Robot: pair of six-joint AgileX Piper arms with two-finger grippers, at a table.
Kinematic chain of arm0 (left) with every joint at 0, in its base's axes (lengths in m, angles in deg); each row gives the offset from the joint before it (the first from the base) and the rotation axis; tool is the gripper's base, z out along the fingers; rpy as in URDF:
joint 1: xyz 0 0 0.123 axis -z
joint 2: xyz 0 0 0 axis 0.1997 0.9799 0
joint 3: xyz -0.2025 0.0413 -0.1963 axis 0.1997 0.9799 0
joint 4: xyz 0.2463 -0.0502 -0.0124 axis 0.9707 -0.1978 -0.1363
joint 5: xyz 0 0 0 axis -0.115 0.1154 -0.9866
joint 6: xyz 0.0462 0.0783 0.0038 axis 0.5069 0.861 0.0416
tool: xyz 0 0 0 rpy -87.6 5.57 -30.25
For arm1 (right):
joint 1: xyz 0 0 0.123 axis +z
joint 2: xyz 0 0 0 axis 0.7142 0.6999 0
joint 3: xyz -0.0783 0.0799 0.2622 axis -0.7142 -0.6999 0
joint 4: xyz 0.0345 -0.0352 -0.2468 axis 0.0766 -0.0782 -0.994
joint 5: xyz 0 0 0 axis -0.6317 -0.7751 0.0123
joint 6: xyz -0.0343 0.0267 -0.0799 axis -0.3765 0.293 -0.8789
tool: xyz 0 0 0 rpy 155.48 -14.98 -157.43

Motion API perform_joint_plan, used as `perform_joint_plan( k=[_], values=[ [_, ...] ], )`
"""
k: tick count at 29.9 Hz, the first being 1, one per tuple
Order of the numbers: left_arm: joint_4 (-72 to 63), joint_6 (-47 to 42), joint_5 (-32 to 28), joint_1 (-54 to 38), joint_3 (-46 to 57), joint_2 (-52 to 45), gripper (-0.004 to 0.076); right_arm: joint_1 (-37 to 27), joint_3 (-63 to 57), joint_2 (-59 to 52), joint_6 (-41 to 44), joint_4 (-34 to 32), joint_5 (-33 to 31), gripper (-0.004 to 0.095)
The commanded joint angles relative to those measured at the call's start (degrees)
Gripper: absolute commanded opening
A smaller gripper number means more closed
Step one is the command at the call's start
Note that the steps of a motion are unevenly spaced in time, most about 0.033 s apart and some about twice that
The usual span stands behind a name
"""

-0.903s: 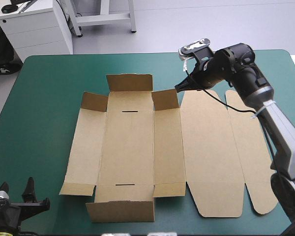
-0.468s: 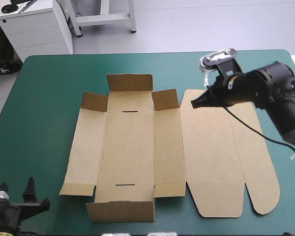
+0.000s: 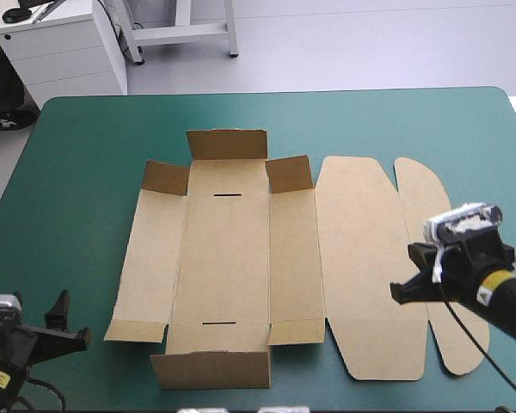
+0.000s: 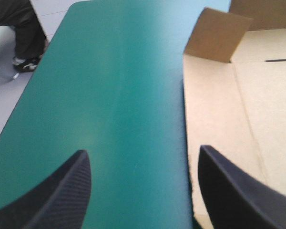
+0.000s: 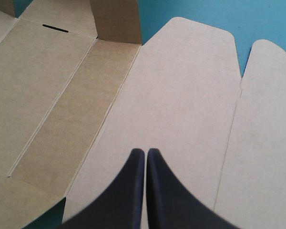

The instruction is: Fold the box

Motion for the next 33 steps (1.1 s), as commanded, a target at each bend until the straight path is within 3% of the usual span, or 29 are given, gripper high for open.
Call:
perform_joint_plan(
  k=[1,3,10,22,29,33],
  values=[
    [-11.38,11.09,-4.02,0.1,-7.04,8.44,0.0461,-0.28,-5.75,-7.95,0.07,-0.45,5.34,-0.0001],
    [-16.0,15.61,-3.11,0.1,-8.84,12.25,0.0462,-0.28,-9.74,-12.19,-0.49,-0.45,5.0,-0.0001],
    [-18.06,15.51,-2.53,0.1,-9.93,23.63,0.0461,-0.28,-19.7,-24.64,-1.22,0.17,4.32,-0.0001],
    [-23.67,17.55,-2.28,-3.17,-9.37,40.83,0.046,-0.28,-23.46,-40.24,-4.57,0.29,3.86,-0.0001],
    [-47.12,37.14,5.98,-17.11,-9.37,49.03,0.046,-0.28,-24.44,-43.46,-4.63,1.69,4.43,-0.0001],
    [-46.81,38.34,9.03,-20.58,-9.37,54.65,0.046,-0.28,-24.44,-43.46,-4.63,1.69,4.43,-0.0001]
  ],
)
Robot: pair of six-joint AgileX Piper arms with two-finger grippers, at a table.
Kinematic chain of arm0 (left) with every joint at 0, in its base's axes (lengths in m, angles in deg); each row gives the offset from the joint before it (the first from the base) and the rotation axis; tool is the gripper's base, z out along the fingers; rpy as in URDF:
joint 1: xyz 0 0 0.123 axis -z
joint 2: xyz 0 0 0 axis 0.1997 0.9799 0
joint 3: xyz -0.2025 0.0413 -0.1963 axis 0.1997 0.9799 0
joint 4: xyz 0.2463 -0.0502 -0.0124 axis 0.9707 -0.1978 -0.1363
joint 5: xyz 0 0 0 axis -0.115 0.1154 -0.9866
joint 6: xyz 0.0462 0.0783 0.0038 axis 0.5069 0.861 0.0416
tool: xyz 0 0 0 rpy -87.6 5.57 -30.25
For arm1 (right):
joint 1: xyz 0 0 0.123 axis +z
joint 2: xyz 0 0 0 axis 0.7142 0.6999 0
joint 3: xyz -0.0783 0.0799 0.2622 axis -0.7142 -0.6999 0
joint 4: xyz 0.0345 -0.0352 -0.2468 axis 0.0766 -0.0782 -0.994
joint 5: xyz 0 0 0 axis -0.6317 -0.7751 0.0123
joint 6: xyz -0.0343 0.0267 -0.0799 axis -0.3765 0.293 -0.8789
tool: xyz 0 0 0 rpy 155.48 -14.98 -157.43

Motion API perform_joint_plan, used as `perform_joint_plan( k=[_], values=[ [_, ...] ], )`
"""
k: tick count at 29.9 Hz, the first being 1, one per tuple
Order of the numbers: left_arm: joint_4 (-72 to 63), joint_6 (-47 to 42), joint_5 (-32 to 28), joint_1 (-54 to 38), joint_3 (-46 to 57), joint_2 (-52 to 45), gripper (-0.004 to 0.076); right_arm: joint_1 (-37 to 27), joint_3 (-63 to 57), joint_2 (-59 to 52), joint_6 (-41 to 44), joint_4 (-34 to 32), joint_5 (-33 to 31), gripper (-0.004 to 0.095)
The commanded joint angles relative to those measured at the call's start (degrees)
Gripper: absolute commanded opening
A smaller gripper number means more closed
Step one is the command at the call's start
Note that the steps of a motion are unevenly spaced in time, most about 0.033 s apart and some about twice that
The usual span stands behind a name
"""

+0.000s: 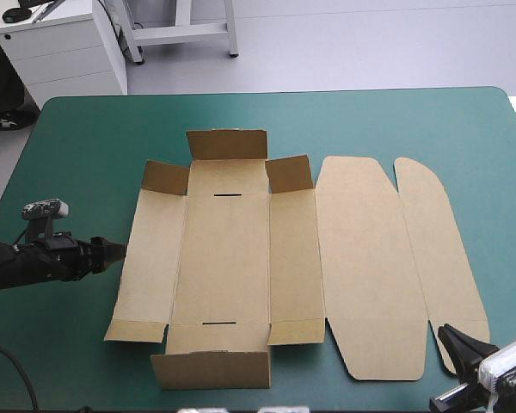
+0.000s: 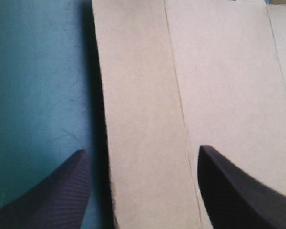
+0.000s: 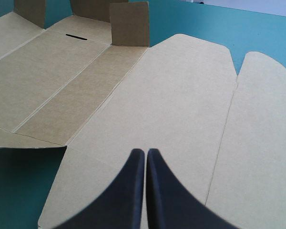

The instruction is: Fold the box

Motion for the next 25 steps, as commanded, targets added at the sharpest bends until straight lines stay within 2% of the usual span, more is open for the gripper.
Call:
perform_joint_plan(
  k=[1,6,10,17,25],
  values=[
    [-3.02,1.31,2.12,-1.79,-1.4,4.42,0.046,-0.28,1.26,-1.24,-0.52,0.42,3.98,-0.0001],
    [2.13,-3.81,2.58,-1.63,-1.4,11.22,0.046,-0.28,1.26,-1.24,-0.76,0.54,3.98,-0.0001],
    [0.21,-3.26,5.21,-1.52,-1.36,14.79,0.046,-0.28,1.26,-1.24,-0.76,0.69,3.98,-0.0001],
    [-1.6,-0.88,4.84,5.61,2.18,16.87,0.046,-0.28,1.26,-1.24,-0.76,0.69,3.98,-0.0002],
    [-6.18,0.06,11.19,10.51,2.71,16.87,0.046,-0.28,1.26,-1.24,-1.03,0.86,3.98,-0.0001]
  ],
)
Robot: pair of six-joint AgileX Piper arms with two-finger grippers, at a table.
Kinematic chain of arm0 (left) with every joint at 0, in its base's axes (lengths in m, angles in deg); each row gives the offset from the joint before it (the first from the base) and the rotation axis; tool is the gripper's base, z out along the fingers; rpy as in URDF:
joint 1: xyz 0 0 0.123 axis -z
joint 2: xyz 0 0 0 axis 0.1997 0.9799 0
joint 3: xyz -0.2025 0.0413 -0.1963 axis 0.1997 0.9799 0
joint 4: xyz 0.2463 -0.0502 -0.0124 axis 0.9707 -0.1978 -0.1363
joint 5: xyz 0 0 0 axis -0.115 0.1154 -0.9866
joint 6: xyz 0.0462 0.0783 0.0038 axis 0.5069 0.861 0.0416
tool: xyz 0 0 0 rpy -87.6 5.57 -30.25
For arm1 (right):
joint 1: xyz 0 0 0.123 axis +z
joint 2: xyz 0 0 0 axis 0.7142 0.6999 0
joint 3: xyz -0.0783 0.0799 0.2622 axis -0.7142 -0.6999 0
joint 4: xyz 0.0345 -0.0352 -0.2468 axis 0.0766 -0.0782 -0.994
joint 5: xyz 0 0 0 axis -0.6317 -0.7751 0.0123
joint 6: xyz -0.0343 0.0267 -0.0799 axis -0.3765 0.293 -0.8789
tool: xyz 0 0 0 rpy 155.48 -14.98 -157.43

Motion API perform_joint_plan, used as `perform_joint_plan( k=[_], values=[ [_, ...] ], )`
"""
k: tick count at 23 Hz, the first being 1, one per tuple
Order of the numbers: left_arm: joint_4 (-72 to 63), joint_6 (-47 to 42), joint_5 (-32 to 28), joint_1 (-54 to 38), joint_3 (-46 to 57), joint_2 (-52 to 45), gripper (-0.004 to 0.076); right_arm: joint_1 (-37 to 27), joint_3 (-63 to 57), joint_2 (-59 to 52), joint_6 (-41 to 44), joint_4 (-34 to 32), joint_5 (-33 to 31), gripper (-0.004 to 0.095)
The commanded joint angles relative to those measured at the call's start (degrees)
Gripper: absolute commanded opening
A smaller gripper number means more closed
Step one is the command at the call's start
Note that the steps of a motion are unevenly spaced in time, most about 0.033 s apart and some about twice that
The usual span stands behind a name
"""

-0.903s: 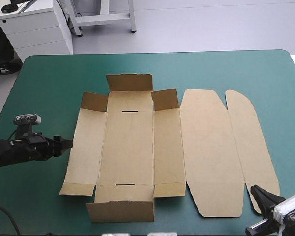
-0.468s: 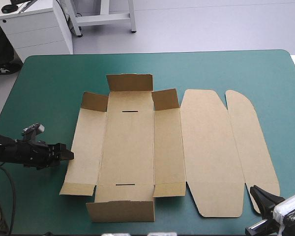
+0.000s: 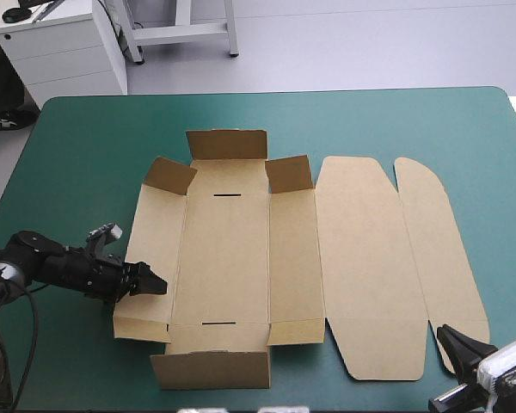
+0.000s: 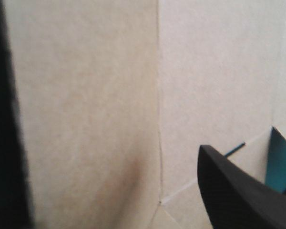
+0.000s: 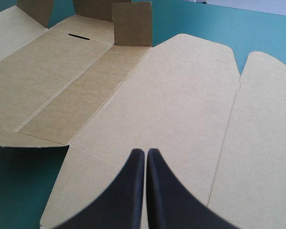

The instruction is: Fold the box

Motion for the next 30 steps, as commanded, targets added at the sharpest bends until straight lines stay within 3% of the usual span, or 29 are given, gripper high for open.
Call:
perform_joint_plan(
  k=[1,5,8,13,14,18,23,27,30],
  values=[
    [-6.18,2.1,6.63,0.87,-0.61,-1.1,0.046,-0.25,1.33,-1.24,-0.59,0.23,3.98,-0.0001],
    [-9.09,2.72,8.72,0.87,-0.61,-1.1,0.0445,-0.25,1.33,-1.24,-0.59,0.23,3.98,-0.0001],
    [-9.09,2.85,8.46,0.87,-0.61,-1.1,0.0341,-0.25,1.33,-1.24,-0.59,0.23,3.98,-0.0001],
    [-7.57,2.85,7.4,0.87,-0.61,-1.1,0.0023,-0.25,1.33,-1.24,-0.59,0.23,3.98,-0.0001],
    [-6.52,2.27,7.03,0.87,-0.61,-1.1,-0.0006,-0.25,1.33,-1.24,-0.59,0.23,3.98,-0.0001],
    [-1.24,-3.68,3.95,0.87,-0.72,-1.1,-0.001,-0.25,1.33,-1.24,-0.59,0.23,3.98,-0.0001],
    [4.57,-10.33,7.31,1.39,-7.73,-1.1,-0.001,-0.25,1.33,-1.24,-0.59,0.23,3.98,-0.0001],
    [34.71,-26.98,10.21,12.97,-23.87,-1.1,-0.001,-0.25,1.33,-1.24,-0.59,0.23,3.98,-0.0001],
    [47.08,-27.37,10.1,22.8,-32.27,-0.22,-0.001,-0.25,1.33,-1.24,0.27,0.23,4.08,-0.0001]
  ],
)
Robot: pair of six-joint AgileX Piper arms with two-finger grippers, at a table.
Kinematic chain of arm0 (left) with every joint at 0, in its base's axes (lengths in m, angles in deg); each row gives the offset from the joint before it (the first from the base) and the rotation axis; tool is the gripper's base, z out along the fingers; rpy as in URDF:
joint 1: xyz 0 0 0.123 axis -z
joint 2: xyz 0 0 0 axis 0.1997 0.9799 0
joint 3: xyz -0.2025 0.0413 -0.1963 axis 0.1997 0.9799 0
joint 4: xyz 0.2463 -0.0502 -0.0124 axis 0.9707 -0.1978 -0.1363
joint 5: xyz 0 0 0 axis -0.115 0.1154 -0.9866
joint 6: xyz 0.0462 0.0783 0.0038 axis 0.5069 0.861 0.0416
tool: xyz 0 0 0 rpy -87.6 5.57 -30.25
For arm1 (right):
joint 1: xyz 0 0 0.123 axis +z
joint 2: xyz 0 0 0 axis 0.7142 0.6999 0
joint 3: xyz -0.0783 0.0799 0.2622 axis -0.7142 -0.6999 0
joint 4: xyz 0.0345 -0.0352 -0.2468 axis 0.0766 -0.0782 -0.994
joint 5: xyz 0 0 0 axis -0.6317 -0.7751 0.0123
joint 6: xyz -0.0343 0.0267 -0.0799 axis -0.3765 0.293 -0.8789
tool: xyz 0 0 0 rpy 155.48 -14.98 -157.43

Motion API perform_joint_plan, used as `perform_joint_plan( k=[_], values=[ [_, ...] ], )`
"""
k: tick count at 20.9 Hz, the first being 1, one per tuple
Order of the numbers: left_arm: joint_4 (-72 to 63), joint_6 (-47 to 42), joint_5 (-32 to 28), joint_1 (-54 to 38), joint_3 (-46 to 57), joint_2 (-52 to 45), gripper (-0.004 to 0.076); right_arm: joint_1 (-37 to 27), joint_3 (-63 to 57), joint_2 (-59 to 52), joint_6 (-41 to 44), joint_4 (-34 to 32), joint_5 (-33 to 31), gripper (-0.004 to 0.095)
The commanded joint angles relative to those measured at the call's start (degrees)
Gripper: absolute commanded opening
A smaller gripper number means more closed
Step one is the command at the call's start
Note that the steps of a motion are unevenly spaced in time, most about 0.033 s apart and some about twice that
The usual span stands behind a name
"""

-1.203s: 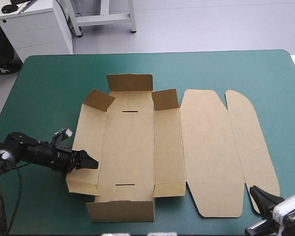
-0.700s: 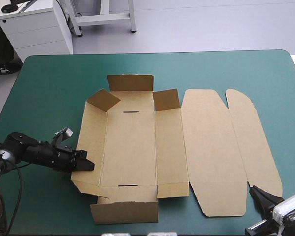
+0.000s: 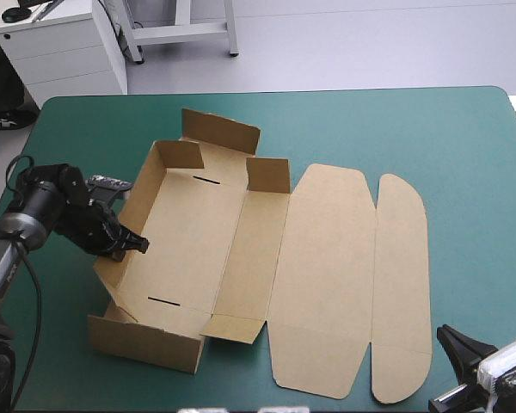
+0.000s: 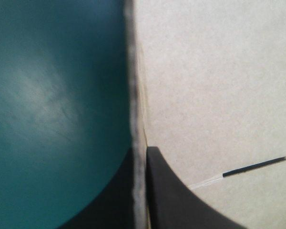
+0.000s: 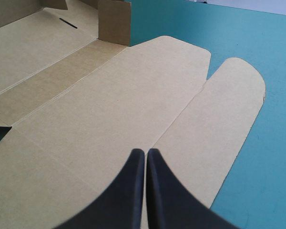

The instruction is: Fold the box

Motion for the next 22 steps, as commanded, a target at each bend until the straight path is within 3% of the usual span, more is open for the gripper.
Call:
perform_joint_plan(
  k=[1,3,6,10,13,18,22],
  values=[
    [13.07,-1.35,4.02,9.45,-8.68,-0.15,-0.001,-0.25,1.33,-1.24,0.99,0.1,4.08,-0.0001],
    [26.64,-3.07,3.46,16.87,-11.73,2.16,-0.001,-0.25,1.33,-1.24,0.98,0.1,4.08,-0.0001],
    [36.16,-3.88,0.16,23.89,-12.39,4.22,-0.001,-0.25,1.33,-1.24,0.98,0.1,4.08,-0.0001],
    [50.25,-4.76,-8.06,35.35,-12.39,6.58,-0.001,-0.25,1.33,-1.24,0.98,0.1,4.08,-0.0001],
    [66.58,-12.65,-12.96,41.38,-12.39,7.09,-0.001,-0.25,1.33,-1.24,0.98,0.1,4.08,-0.0001],
    [71.16,-16.7,-21.68,46.18,-11.52,7.09,-0.001,-0.25,1.33,-1.24,0.98,0.1,4.08,-0.0001],
    [94.86,-35.25,-19.71,51.68,-3.76,6.98,-0.001,-0.25,1.33,-1.24,0.98,0.32,4.08,-0.0001]
  ],
)
